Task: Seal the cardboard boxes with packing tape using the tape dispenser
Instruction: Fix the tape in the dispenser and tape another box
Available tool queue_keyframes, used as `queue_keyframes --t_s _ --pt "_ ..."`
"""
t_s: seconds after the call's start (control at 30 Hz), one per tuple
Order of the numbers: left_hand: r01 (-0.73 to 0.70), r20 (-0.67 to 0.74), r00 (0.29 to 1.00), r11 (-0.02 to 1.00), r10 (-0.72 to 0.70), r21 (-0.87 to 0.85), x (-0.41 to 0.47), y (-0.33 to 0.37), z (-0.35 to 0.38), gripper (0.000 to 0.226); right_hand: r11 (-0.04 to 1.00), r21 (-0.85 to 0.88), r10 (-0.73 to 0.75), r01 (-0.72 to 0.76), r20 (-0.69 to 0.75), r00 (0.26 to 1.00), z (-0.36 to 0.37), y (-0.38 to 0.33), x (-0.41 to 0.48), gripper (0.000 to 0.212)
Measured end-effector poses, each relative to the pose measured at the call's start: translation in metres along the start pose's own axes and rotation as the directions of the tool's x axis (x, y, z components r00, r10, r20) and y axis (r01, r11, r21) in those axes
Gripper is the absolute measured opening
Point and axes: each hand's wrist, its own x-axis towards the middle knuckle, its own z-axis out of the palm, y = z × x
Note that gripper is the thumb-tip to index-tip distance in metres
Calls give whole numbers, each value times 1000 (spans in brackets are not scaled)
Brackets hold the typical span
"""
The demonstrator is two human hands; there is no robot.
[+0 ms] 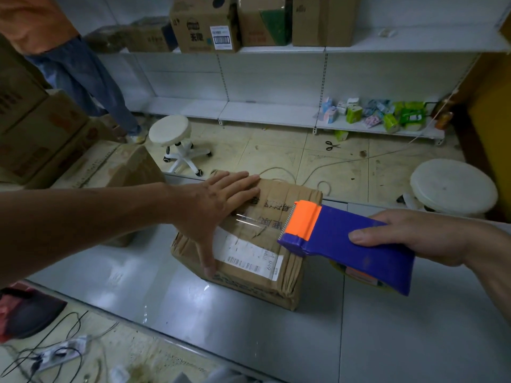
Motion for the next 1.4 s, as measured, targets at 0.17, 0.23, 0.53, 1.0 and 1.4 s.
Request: queue_keyframes --t_s 0.17,0.23,0.53,1.0,1.4 --pt "19 30 999 1000 -18 -12 -4 4 -3 159 998 44 -39 38 13 999 6 10 -2 70" --pt "24 35 999 1000 -24 -2 -4 4 -5 159 998 48 -27 27 -16 1000 3 21 -7 82" --pt "53 100 994 999 -53 8 -4 13 -11 160 996 90 -1 7 -65 998 -2 69 -26 97" --pt "15 86 996 1000 -18 26 -5 12 -11 157 981 190 -21 33 -69 997 14 77 6 77" --pt "-198 -421 903 953 85 -231 -27 92 34 92 957 290 3 27 -101 995 30 84 2 67"
